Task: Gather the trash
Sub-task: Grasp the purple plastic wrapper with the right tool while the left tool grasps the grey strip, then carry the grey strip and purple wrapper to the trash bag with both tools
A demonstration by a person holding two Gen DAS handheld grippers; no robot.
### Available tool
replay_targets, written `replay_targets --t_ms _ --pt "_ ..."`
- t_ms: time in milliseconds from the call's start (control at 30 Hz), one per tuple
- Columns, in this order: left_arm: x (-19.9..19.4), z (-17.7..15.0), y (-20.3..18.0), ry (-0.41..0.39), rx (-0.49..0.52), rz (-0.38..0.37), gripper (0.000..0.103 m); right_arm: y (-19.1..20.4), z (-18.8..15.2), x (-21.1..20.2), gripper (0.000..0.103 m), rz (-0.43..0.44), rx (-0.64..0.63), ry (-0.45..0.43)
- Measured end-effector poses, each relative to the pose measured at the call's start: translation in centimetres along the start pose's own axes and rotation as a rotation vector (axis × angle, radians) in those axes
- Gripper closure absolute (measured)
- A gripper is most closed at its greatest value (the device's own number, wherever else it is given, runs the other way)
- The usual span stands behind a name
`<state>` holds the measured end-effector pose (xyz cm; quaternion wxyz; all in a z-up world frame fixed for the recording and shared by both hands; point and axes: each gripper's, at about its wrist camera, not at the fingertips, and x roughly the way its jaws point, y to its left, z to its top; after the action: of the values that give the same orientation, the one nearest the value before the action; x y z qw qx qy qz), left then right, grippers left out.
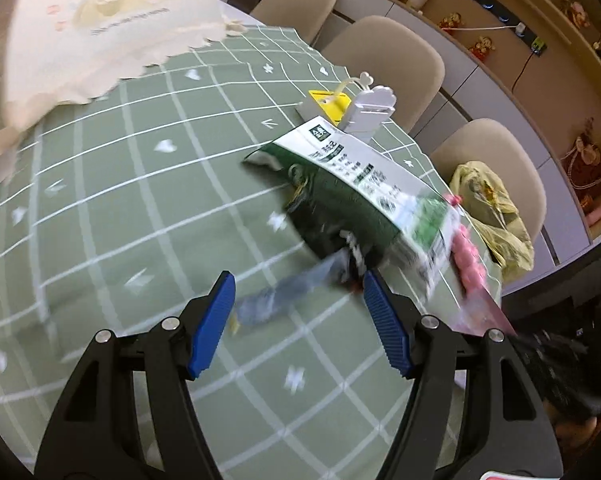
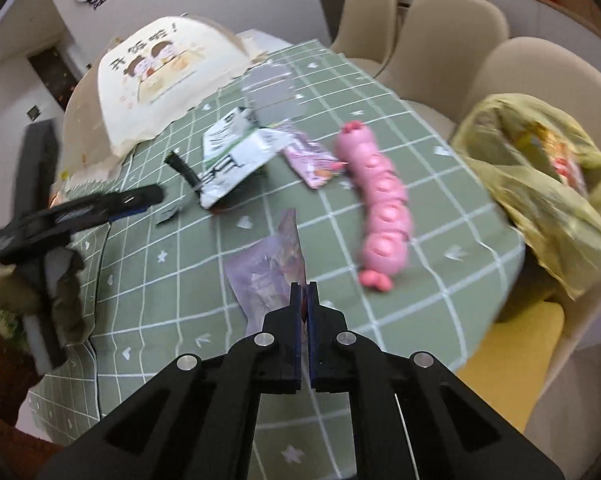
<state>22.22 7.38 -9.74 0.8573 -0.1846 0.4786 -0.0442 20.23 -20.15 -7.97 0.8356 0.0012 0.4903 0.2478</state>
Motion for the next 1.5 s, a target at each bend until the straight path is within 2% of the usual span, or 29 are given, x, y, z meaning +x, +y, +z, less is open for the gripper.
replay_targets --t_ms 100,167,200,267,300,367,567,833,900,933,967,1100,1200,1233,1333,1433,1500 --pt "2.2 1.4 -0.6 0.017 -0.011 0.012 0.041 -0.4 -0.9 -0.5 0.098 -0.017 0.003 -0.002" --pt "3.0 2.0 -0.9 0.024 -0.015 0.004 0.053 -0.3 -1.5 -0.5 0.098 -0.027 0.001 0.000" --pt "3.2 2.2 -1.0 0.030 -0.015 -0.003 0.056 -0.4 -1.8 -0.6 0.098 -0.031 0.002 0.002" --pt "3.1 2.3 -1.4 0.043 -0.011 -0.019 0.070 -0.7 -2.2 -0.7 0.098 -0.033 0.008 0.003" --pt "2.9 2.1 -1.6 0.048 -0.005 -0.018 0.073 -0.8 -2.3 -0.7 0.098 -0.032 0.011 0.002" --pt "2.3 1.6 -2.0 0.059 0.010 -0.011 0.084 -0.9 -2.5 -0.8 0.098 -0.032 0.011 0.000" --pt "-0.6 -1.7 -2.4 0.103 -0.004 -0.063 0.090 -0.5 -2.7 -0.9 0.098 -0.030 -0.013 -0.009" --pt "-3.1 -5.1 -3.3 0.104 0.051 -0.057 0.091 0.0 -3.1 -1.5 0.098 -0.016 -0.019 -0.019" --pt "-3.4 -5.0 -3.3 0.074 0.071 -0.049 0.084 0.1 -3.5 -1.7 0.098 -0.017 -0.019 -0.015" --pt "-3.6 -4.9 -3.4 0.059 0.080 -0.065 0.070 0.2 -3.6 -1.7 0.098 -0.018 -0.019 -0.014" --pt "-3.8 -4.6 -3.5 0.043 0.103 -0.094 0.062 0.2 -3.9 -1.9 0.098 -0.021 -0.020 -0.013" --pt "-4.5 -3.4 -4.5 0.004 0.164 -0.128 0.058 -0.1 -4.4 -2.7 0.098 -0.033 -0.008 -0.028" --pt "-4.2 -2.3 -5.8 -0.013 0.201 -0.167 0.048 -0.6 -4.7 -2.9 0.098 -0.033 0.020 -0.033" --pt "-3.7 -2.0 -6.5 -0.012 0.230 -0.166 0.047 -0.7 -4.8 -2.8 0.098 -0.031 0.027 -0.030" --pt "-0.8 -1.7 -8.7 0.013 0.330 -0.098 0.047 -0.3 -5.1 -2.6 0.098 -0.027 0.027 -0.022" --pt "1.3 -1.8 -9.7 0.048 0.353 -0.045 0.047 0.1 -5.4 -3.1 0.098 -0.044 -0.001 -0.029" --pt "2.0 -1.8 -9.6 0.071 0.325 -0.041 0.057 0.1 -5.6 -3.6 0.098 -0.060 -0.010 -0.038"
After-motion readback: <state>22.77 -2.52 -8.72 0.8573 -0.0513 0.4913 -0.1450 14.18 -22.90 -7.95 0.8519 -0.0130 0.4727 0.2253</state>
